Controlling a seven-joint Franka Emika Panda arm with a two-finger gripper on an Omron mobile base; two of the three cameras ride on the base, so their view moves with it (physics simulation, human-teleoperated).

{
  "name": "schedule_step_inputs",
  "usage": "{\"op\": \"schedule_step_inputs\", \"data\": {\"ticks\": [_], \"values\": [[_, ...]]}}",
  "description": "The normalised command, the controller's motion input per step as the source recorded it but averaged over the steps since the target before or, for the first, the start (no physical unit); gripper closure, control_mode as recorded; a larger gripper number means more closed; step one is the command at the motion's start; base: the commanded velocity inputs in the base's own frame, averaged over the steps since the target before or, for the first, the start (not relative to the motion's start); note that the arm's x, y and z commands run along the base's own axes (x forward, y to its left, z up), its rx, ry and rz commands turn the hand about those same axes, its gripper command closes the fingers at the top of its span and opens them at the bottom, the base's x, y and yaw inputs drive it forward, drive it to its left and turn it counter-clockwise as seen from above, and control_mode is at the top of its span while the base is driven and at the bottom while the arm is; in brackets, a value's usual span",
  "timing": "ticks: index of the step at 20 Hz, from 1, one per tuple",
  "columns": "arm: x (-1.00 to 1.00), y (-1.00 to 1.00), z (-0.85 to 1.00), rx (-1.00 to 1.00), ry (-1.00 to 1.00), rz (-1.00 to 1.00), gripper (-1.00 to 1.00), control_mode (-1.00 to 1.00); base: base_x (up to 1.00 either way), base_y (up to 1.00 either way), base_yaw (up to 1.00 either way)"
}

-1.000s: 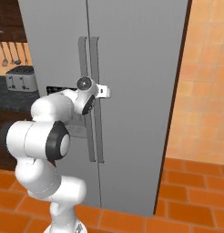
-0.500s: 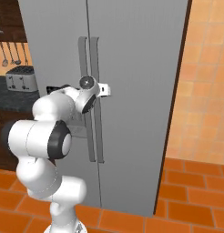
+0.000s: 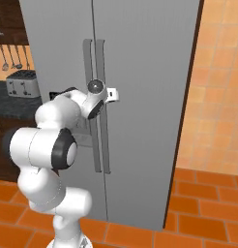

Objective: Take the strawberry from the fridge and place it on top of the pancake, located on the dining counter.

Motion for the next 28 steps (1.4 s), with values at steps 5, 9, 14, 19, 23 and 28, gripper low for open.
{"op": "schedule_step_inputs", "data": {"ticks": [5, 9, 14, 19, 23, 28], "values": [[-0.82, -0.22, 0.00, 0.00, -0.03, 0.01, 1.00, -1.00, 0.00, 0.00, 0.00], [-0.94, -0.34, 0.12, 0.00, 0.00, 0.00, 1.00, -1.00, 0.00, 0.00, 0.00], [-0.78, -0.54, 0.09, 0.00, 0.03, 0.00, 1.00, -1.00, 0.00, 0.00, 0.00], [-0.21, -0.16, -0.15, -0.05, 0.08, 0.00, -1.00, -1.00, 0.00, 0.00, 0.00], [-0.43, 0.00, 0.13, -0.01, 0.02, 0.00, -1.00, -1.00, 0.00, 0.00, 0.00], [-0.85, 0.01, 0.58, -0.02, 0.00, 0.00, -1.00, -1.00, 0.00, 0.00, 0.00]]}}
